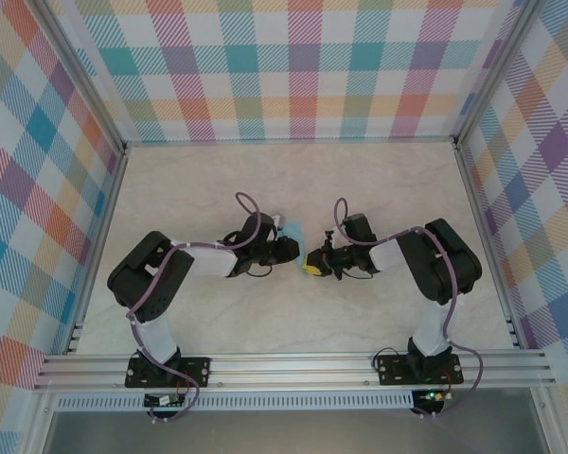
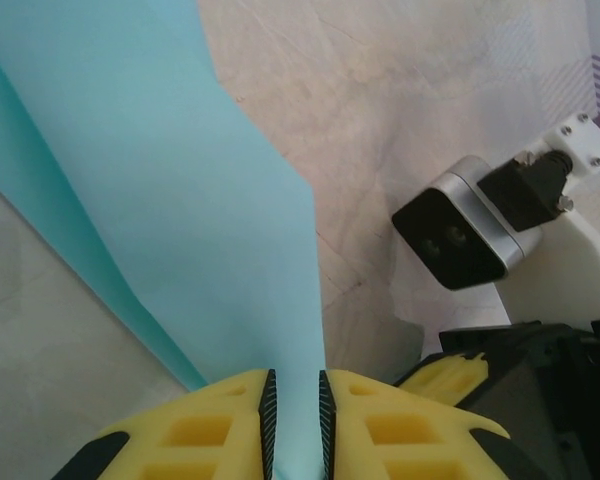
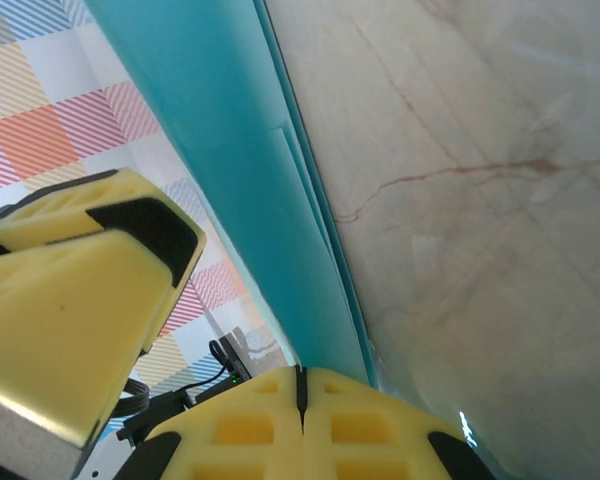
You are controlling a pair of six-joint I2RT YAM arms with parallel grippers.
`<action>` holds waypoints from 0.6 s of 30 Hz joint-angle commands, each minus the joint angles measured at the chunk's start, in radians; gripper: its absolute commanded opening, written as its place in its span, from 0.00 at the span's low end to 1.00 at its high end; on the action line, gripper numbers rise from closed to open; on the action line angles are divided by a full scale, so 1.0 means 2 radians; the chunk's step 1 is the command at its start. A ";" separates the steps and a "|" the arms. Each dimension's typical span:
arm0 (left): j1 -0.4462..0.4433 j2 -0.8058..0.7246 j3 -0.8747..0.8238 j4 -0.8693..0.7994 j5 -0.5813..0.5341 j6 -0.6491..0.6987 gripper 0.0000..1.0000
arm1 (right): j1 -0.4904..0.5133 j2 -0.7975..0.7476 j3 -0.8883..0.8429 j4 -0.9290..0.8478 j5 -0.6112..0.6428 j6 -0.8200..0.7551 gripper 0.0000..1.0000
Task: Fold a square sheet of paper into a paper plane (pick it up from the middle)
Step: Fold the wing for the fifth time at the center of the table.
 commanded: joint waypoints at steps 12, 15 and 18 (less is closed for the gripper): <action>-0.009 0.039 0.016 -0.010 -0.005 0.005 0.12 | -0.007 0.031 -0.008 -0.069 0.025 0.018 0.00; -0.009 0.044 0.018 -0.012 -0.008 0.005 0.12 | -0.007 0.032 -0.007 -0.071 0.026 0.016 0.00; -0.009 0.050 0.025 -0.023 -0.015 0.005 0.11 | -0.007 0.032 -0.008 -0.076 0.028 0.012 0.00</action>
